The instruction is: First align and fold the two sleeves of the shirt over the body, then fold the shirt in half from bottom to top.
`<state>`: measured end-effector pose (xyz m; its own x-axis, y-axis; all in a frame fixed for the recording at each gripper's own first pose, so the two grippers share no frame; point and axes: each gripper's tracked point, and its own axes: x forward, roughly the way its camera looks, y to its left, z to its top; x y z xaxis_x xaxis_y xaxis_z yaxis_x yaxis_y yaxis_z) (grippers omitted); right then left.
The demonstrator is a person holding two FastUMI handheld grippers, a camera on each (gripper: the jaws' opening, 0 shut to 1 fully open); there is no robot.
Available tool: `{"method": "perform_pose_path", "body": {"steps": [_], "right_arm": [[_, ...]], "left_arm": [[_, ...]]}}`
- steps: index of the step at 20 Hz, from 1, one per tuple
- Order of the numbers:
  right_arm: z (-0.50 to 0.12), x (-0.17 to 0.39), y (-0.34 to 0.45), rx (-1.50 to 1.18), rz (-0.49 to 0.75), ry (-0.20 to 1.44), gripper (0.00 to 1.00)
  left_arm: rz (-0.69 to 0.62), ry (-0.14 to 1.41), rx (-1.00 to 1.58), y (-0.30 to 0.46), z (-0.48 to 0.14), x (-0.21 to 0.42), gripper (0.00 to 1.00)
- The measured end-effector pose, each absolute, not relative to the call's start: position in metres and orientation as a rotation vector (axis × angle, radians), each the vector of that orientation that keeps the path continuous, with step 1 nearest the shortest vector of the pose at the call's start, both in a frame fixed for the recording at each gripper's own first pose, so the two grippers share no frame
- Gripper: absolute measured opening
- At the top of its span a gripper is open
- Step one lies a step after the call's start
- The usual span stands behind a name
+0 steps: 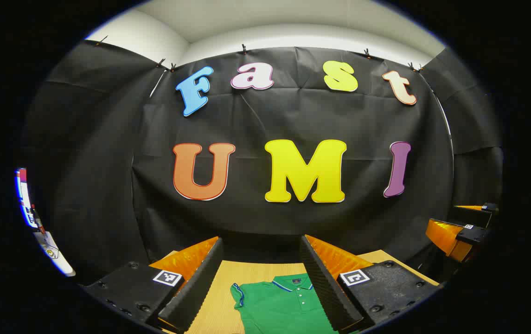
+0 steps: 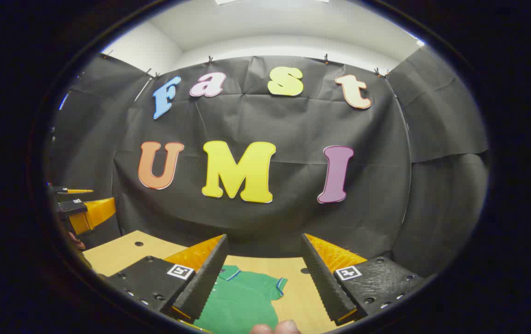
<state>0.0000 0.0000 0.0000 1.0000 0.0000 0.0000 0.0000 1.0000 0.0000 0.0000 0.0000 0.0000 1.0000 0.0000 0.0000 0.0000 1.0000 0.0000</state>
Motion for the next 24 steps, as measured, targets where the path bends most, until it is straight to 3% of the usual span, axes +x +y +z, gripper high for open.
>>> {"method": "perform_pose_path", "body": {"steps": [15,24], "right_arm": [[-0.006,0.011,-0.017,0.02,-0.023,0.026,0.96],[-0.064,0.038,-0.032,0.022,-0.009,0.192,0.93]], "left_arm": [[-0.015,0.007,0.011,-0.012,0.0,0.007,1.0],[-0.007,0.001,0.031,-0.014,0.003,0.013,1.0]]}}
